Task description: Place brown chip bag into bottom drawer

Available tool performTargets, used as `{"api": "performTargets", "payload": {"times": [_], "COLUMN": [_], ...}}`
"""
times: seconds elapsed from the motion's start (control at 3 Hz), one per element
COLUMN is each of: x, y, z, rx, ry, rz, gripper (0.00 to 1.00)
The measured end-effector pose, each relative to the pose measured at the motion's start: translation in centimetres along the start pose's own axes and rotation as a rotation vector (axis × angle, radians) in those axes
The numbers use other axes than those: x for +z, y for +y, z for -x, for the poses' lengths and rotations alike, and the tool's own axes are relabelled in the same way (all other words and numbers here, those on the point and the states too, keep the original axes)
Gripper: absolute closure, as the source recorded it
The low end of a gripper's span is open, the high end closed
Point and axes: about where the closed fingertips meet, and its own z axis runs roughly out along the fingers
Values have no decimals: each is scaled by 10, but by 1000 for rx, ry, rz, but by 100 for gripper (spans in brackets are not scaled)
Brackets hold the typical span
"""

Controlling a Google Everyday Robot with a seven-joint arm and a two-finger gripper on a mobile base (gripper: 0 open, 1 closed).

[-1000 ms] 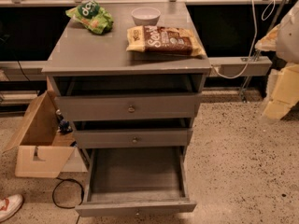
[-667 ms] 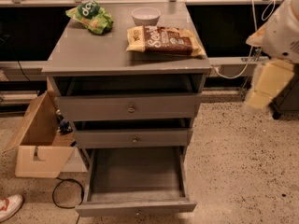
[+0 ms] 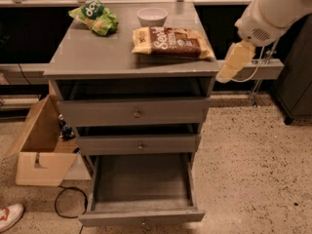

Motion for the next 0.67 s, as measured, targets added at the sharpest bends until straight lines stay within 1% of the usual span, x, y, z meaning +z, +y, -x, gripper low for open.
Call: {"api": "performTargets", "payload": {"times": [0.33, 0.67], "x": [40, 44], "y": [-30, -32], "z": [20, 24], "rx": [27, 20], "ry": [-22, -28], "rz": [-30, -35], "gripper": [0, 0]}}
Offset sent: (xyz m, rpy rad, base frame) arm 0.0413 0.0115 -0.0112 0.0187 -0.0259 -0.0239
